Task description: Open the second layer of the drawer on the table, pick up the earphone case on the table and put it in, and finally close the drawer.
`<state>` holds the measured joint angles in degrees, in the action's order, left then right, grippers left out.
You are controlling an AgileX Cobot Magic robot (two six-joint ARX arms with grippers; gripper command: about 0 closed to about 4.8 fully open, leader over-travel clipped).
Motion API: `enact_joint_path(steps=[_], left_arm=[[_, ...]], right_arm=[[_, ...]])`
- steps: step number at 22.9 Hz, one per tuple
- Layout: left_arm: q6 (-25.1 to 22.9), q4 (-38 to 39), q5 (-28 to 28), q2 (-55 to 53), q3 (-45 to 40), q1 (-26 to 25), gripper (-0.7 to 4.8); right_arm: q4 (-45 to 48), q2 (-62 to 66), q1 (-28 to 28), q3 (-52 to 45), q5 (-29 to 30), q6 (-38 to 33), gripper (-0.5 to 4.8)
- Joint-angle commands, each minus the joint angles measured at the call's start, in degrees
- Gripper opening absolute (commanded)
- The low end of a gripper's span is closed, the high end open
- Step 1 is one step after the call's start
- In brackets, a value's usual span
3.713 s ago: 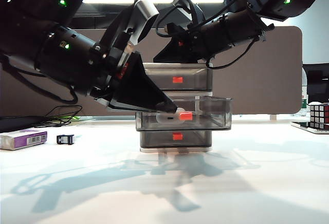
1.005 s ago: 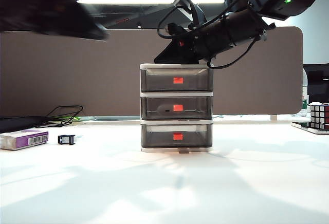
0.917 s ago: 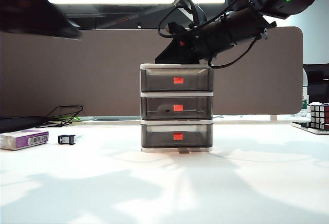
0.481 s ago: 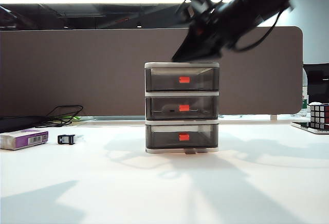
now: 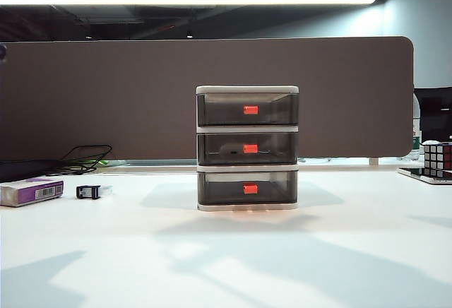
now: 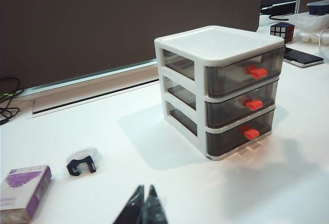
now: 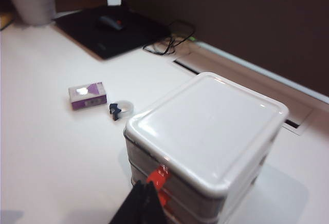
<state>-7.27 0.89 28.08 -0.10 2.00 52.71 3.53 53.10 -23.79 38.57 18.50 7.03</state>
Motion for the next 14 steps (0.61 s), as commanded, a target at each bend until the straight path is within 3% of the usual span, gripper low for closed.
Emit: enact_joint_path(steps=[1, 4, 7, 11, 12, 14], left_arm=[[0.04, -3.72, -0.35, -0.04, -1.62, -0.22, -0.06], [-0.42, -3.91, -2.97, -0.02, -1.62, -2.69, -0.06], [-0.46, -4.48, -6.86, -0.02, -1.62, -6.49, -0.06], [-1.18, -5.22, -13.46, -0.02, -1.62, -16.09, -0.06], [-1.22, -5.7, -19.21, -0.02, -1.62, -20.52, -0.06], [-1.07, -6.08, -25.16, -0.04, -1.62, -26.69, -0.06]], right_arm=[[6.82, -8.59, -0.02, -9.68, -0.96, -4.24, -0.05], [11.15, -20.26, -0.02, -21.11, -6.45, -7.76, -0.05], [11.23, -28.24, -0.04, -26.97, -7.52, -9.01, -0.05], [9.31, -37.18, -0.11, -32.15, -11.26, -9.68, -0.05], [8.59, -39.32, -0.11, -33.79, -12.5, -9.68, -0.05], [8.55, -41.38, -0.09, -36.46, -12.63, -10.29, -0.05]])
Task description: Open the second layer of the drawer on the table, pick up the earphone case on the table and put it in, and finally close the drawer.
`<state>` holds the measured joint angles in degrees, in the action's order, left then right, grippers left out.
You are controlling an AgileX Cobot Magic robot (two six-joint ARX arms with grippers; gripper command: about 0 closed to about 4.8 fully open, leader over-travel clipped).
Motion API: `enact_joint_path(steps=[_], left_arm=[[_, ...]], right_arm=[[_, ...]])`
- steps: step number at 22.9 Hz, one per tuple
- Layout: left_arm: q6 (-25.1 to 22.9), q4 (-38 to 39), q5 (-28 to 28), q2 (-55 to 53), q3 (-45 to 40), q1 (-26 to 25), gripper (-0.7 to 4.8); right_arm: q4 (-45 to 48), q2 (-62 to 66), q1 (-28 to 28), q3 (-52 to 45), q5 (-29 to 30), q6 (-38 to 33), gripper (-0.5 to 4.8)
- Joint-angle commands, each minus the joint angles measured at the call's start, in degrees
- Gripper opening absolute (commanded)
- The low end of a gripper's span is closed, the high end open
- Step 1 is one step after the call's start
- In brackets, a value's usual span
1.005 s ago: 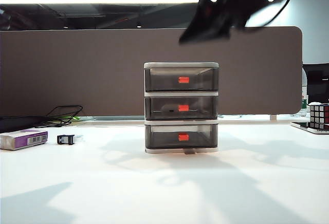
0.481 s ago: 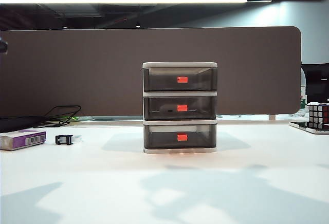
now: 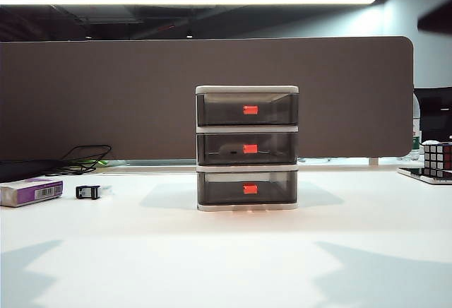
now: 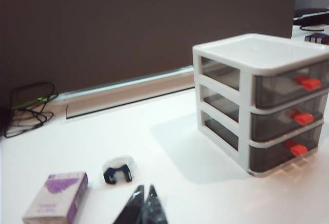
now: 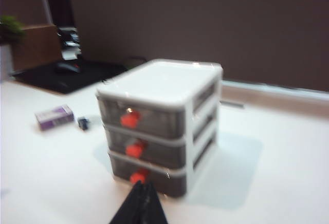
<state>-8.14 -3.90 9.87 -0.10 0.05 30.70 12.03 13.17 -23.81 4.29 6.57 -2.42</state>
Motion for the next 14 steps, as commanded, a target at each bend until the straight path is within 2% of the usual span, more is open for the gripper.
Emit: enact_joint_path(steps=[1, 3, 5, 9, 12, 14], left_arm=[[-0.2, -1.29, -8.0, -0.04, 0.33, -6.43, -0.06], [-0.22, -1.31, -11.04, -0.04, 0.33, -11.54, -0.06], [-0.31, -1.29, -12.94, -0.04, 0.33, -16.09, -0.06], [-1.6, -1.62, -15.21, -0.07, 0.33, -19.74, -0.06], [-1.75, -3.21, -15.26, -0.33, 0.33, -21.68, -0.06], [-1.64, -3.54, -15.26, -0.35, 0.33, -21.88, -0.06]], right_arm=[[0.07, -1.92, -0.07, -3.19, -0.72, -1.09, -0.05], [-2.93, -2.78, -0.09, -4.26, -2.4, -1.51, -0.05], [-3.21, -2.69, -0.09, -4.26, -4.31, 2.47, -0.05], [-3.02, -2.69, 1.31, -4.24, -9.2, 6.82, -0.05], [-2.54, -2.64, 5.84, -4.24, -8.46, 8.39, -0.05], [-1.77, -2.64, 9.9, -4.24, -5.03, 8.68, -0.05]])
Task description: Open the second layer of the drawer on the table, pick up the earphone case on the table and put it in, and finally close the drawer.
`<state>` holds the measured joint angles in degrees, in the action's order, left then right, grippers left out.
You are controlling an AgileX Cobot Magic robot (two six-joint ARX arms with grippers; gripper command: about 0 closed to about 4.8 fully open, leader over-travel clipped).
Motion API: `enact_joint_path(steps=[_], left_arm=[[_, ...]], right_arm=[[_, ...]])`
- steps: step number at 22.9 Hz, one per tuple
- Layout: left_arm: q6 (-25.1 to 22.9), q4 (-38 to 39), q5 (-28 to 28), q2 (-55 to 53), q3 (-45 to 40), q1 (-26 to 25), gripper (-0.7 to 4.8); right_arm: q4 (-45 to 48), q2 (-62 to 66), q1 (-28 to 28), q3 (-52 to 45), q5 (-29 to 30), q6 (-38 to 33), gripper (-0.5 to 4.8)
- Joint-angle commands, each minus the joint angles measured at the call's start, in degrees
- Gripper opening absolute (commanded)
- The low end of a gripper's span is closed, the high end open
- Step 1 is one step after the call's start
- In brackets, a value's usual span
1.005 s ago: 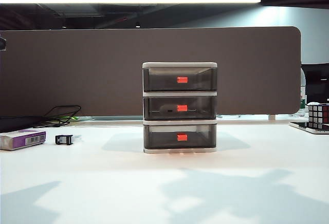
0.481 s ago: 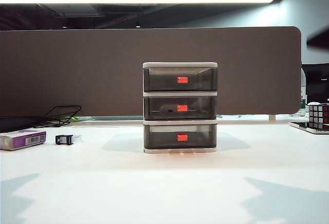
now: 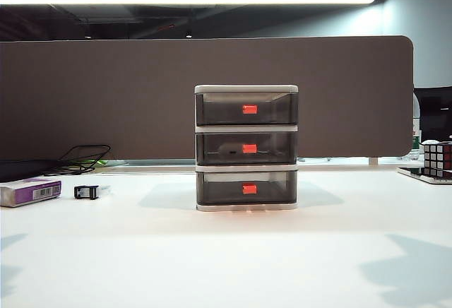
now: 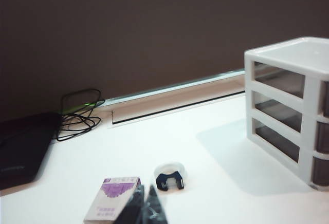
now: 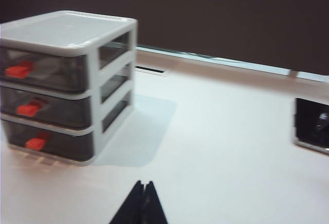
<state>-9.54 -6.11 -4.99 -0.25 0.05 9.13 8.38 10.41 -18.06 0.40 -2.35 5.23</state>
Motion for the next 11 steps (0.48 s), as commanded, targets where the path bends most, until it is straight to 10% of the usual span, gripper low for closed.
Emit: enact_joint_path(steps=[1, 11], left_arm=[[0.02, -1.33, -0.35, -0.2, 0.33, -0.31, -0.06], [-0.02, -1.18, 2.99, -0.52, 0.33, -0.72, -0.06]], right_arm=[[2.49, 0.11, 5.9, -0.35, 5.35, 0.98, -0.05], [5.6, 0.11, 18.69, -0.37, 11.5, -0.94, -0.05]])
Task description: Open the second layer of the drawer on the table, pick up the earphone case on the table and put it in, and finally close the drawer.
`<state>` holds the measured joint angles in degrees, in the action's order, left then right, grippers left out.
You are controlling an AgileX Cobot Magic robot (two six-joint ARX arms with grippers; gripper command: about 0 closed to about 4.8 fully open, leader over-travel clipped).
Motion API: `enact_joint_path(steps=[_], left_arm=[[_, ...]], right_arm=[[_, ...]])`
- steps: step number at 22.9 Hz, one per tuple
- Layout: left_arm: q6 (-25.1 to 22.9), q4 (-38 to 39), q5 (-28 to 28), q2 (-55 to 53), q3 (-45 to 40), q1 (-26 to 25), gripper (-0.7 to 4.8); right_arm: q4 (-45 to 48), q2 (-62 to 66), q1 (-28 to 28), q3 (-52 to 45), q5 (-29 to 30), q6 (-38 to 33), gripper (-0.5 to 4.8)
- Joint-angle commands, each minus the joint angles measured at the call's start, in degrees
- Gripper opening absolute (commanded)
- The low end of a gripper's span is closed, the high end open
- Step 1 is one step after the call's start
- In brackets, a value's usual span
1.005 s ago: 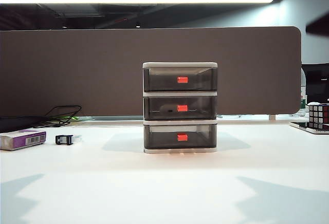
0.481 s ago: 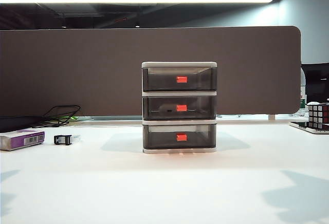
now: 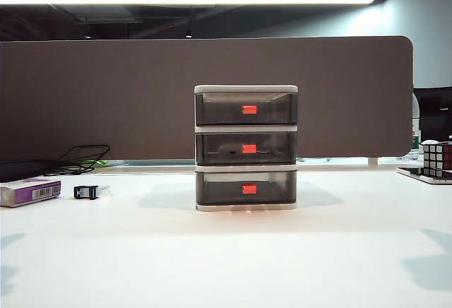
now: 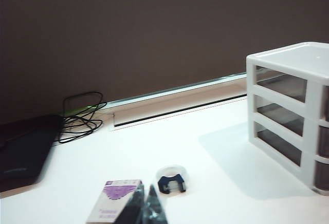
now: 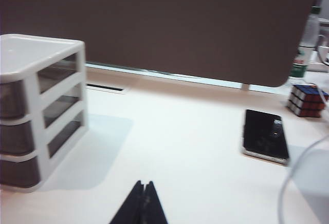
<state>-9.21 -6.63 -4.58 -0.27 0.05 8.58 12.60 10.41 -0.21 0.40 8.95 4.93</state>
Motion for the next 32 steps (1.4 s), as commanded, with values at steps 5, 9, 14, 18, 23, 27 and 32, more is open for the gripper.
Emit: enact_joint_path(steps=[5, 9, 14, 18, 23, 27, 32], left_arm=[[-0.33, -0.26, 3.3, -2.27, 0.35, -0.17, -0.06], [0.02, -0.04, 4.02, -2.25, 0.35, -0.17, -0.06], [0.22, 2.89, 0.7, -2.23, 0.37, -0.15, -0.05], [0.24, 5.25, 0.48, -2.25, 0.37, -0.15, -0.05], [0.22, 5.81, 0.48, -2.25, 0.37, -0.15, -0.05], [0.22, 5.81, 0.48, -2.25, 0.37, -0.15, -0.05], [0.22, 5.81, 0.48, -2.25, 0.37, -0.15, -0.05]], right_arm=[[1.36, 0.09, 1.16, -0.37, -0.02, -0.59, -0.05], [0.96, 0.09, 1.16, -0.37, -0.02, -0.59, -0.04], [0.83, 0.09, 1.14, -0.37, -0.02, -0.59, -0.04], [0.83, 0.09, 1.14, -0.37, -0.02, -0.59, -0.04], [0.85, 0.09, 1.14, -0.37, 0.0, -0.59, -0.04], [0.85, 0.09, 1.14, -0.37, 0.0, -0.59, -0.04], [0.85, 0.09, 1.14, -0.37, 0.0, -0.59, -0.04]])
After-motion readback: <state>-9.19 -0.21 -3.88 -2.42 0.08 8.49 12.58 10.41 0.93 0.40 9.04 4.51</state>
